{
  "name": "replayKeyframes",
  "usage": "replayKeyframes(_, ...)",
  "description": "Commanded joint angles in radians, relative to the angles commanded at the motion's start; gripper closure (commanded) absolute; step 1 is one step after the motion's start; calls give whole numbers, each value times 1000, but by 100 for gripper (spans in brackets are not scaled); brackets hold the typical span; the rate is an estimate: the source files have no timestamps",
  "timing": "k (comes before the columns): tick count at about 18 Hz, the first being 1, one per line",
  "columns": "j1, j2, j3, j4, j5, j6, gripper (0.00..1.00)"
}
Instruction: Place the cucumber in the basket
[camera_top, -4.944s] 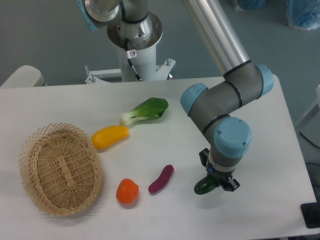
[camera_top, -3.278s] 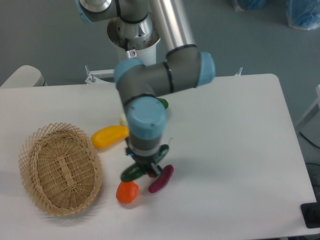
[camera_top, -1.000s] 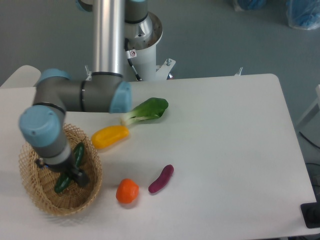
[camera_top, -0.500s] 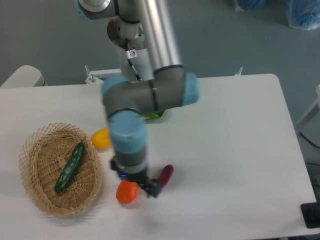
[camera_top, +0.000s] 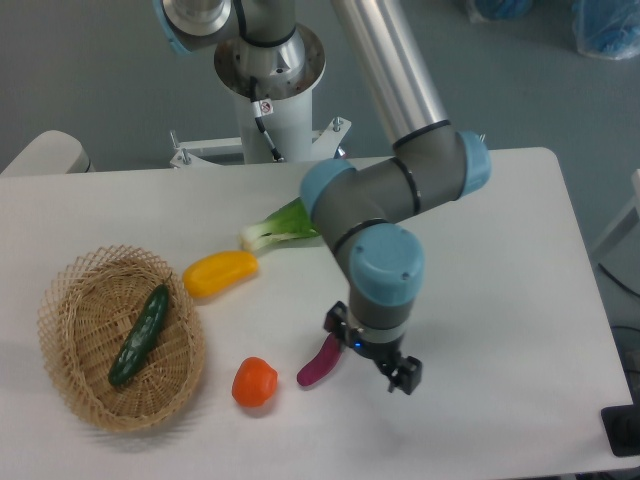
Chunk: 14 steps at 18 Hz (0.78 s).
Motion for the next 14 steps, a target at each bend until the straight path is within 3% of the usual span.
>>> replayKeyframes(5, 64, -17, 15, -2, -15, 173, 0)
replayKeyframes(14, 68, -15, 32, -9, -15, 186, 0)
